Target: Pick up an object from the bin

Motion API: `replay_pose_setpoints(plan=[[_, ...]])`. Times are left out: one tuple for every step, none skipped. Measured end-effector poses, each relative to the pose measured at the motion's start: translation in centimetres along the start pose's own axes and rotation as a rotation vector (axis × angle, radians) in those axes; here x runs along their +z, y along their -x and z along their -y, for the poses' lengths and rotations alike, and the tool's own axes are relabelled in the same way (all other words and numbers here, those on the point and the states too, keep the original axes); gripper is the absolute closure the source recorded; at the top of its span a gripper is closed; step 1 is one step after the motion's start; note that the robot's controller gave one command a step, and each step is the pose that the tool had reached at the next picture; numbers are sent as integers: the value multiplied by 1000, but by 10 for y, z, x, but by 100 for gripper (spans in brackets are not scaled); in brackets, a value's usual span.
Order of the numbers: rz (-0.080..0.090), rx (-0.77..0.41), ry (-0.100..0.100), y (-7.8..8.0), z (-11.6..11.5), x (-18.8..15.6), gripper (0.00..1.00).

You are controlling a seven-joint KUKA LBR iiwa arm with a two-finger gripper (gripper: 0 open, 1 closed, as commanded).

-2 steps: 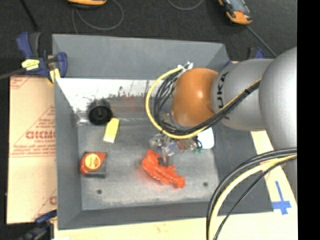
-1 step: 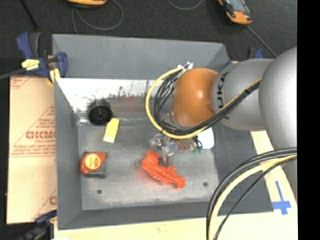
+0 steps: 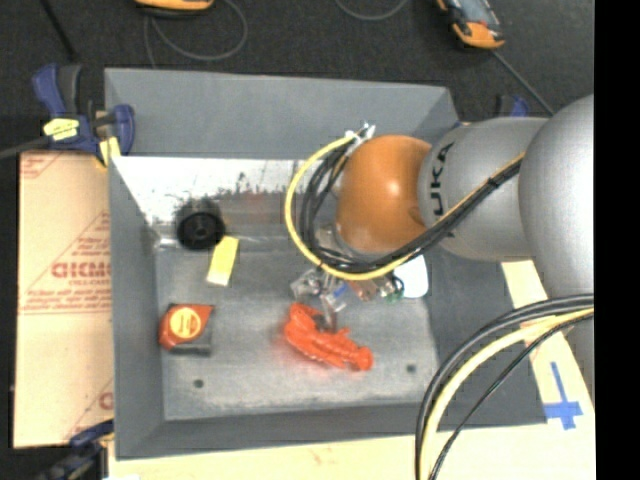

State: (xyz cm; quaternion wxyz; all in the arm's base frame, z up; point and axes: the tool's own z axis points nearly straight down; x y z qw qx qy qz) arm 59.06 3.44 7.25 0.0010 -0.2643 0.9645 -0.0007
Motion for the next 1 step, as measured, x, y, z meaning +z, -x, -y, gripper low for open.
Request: replay_pose_setpoints(plan=[[2,17,0,-50,-4,-100,100]])
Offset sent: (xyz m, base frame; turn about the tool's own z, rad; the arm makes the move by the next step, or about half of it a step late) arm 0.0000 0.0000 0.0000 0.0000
